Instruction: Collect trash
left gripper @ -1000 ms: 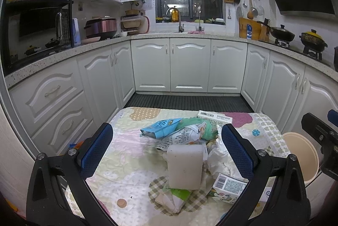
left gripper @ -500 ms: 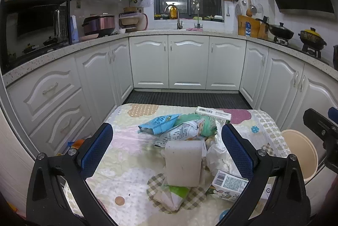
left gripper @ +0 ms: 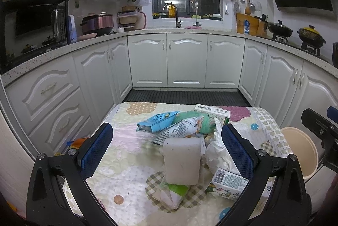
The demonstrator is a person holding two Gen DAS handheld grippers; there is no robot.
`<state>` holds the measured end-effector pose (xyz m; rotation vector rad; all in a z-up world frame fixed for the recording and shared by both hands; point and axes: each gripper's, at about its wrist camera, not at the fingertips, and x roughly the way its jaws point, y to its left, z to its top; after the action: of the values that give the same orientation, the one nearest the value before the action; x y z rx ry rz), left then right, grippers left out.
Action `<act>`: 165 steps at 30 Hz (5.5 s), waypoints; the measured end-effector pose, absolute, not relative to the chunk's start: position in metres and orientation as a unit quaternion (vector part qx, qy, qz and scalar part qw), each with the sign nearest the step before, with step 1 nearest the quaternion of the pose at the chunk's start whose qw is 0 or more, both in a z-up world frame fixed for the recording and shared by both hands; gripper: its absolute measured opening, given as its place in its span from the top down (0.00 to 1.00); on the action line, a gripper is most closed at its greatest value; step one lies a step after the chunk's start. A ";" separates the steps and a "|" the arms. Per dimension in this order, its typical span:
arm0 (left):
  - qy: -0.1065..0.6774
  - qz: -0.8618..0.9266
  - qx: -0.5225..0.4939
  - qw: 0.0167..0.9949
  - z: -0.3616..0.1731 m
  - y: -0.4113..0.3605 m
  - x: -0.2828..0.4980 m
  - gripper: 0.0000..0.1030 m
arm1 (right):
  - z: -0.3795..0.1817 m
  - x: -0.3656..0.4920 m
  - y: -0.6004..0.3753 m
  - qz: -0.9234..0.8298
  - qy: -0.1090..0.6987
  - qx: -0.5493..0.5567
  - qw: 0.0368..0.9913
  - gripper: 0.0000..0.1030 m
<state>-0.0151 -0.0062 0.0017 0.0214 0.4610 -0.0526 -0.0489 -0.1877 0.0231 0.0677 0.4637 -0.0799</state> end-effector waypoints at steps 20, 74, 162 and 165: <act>0.245 -0.019 0.007 0.969 -0.005 -0.002 -0.013 0.01 | 0.013 -0.046 -0.189 -0.035 0.249 0.033 0.967 0.00; 0.436 -0.181 0.052 0.880 -0.116 0.029 0.021 0.01 | -0.090 -0.004 -0.154 0.147 0.441 -0.026 0.885 0.14; 0.452 -0.327 0.050 0.828 -0.096 -0.282 0.051 0.35 | -0.119 -0.044 -0.442 -0.168 0.424 0.181 0.871 0.36; 0.446 -0.317 0.047 0.836 -0.091 -0.267 0.048 0.35 | -0.111 -0.044 -0.431 -0.160 0.420 0.171 0.877 0.36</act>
<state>0.0477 -0.2674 -0.0914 0.0993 0.9434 -0.6711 -0.0435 -0.4308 -0.1111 0.3576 0.8756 -0.3335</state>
